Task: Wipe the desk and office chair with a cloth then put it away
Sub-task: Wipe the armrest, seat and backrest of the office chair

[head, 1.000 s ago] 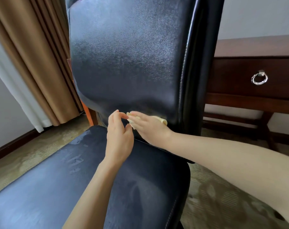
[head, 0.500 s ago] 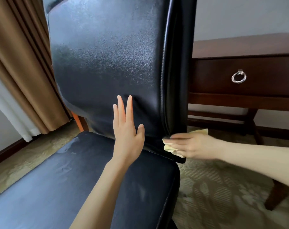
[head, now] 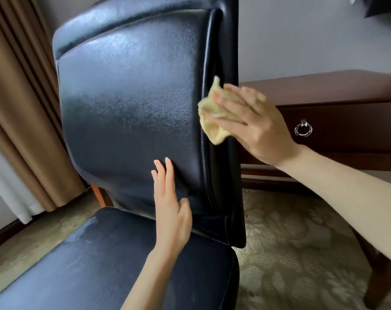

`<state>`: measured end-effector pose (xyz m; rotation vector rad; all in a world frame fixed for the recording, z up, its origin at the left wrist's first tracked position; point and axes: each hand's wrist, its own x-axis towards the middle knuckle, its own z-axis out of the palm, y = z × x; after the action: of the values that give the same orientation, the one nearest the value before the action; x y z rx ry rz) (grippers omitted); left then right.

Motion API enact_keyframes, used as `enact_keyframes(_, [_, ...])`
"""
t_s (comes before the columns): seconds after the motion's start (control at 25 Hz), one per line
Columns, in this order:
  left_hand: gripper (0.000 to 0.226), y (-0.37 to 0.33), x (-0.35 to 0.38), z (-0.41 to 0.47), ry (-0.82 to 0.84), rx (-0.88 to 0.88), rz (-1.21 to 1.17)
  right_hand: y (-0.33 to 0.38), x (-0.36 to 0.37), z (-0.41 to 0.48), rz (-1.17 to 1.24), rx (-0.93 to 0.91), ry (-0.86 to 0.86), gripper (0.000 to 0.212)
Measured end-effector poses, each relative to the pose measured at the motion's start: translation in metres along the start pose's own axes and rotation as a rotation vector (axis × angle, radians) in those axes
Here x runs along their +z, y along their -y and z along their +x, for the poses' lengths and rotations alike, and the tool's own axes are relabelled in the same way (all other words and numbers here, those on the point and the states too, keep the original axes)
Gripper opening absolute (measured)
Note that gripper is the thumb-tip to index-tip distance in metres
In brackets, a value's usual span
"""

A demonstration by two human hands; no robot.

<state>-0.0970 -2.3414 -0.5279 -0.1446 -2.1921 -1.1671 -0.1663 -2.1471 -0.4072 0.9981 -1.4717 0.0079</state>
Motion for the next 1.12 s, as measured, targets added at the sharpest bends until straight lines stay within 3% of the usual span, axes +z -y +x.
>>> enact_keyframes(0.16, [0.103,0.002,-0.004,0.002,0.019,0.020,0.020,0.024,0.017,0.051,0.134,0.310,-0.035,0.028])
enact_keyframes(0.24, [0.104,0.004,-0.007,0.003,0.039,0.023,0.027,0.049,0.027,0.044,0.196,0.342,0.001,0.030])
enact_keyframes(0.56, [0.095,0.015,-0.036,0.011,0.167,0.006,-0.103,0.118,0.027,-0.052,0.232,0.045,0.199,0.028])
enact_keyframes(0.64, [0.087,0.013,-0.046,0.009,0.195,-0.002,-0.140,0.129,0.021,-0.065,0.185,-0.070,0.323,0.024])
enact_keyframes(0.72, [0.077,0.012,-0.057,0.004,0.227,-0.047,-0.153,0.139,0.012,-0.068,0.230,-0.060,0.493,0.015])
enact_keyframes(0.84, [0.049,0.013,-0.075,-0.006,0.272,-0.235,-0.222,0.150,-0.001,-0.048,0.455,0.166,0.688,0.013])
enact_keyframes(0.92, [0.031,0.018,-0.089,-0.012,0.335,-0.382,-0.317,0.158,-0.002,-0.026,0.706,0.504,0.733,0.022])
enact_keyframes(1.0, [0.036,0.021,-0.103,-0.016,0.437,-0.495,-0.441,0.165,0.007,-0.005,0.951,0.825,0.694,0.039])
enact_keyframes(1.12, [0.031,0.025,-0.122,-0.017,0.440,-0.497,-0.430,0.174,0.024,0.020,1.119,0.966,0.764,0.060])
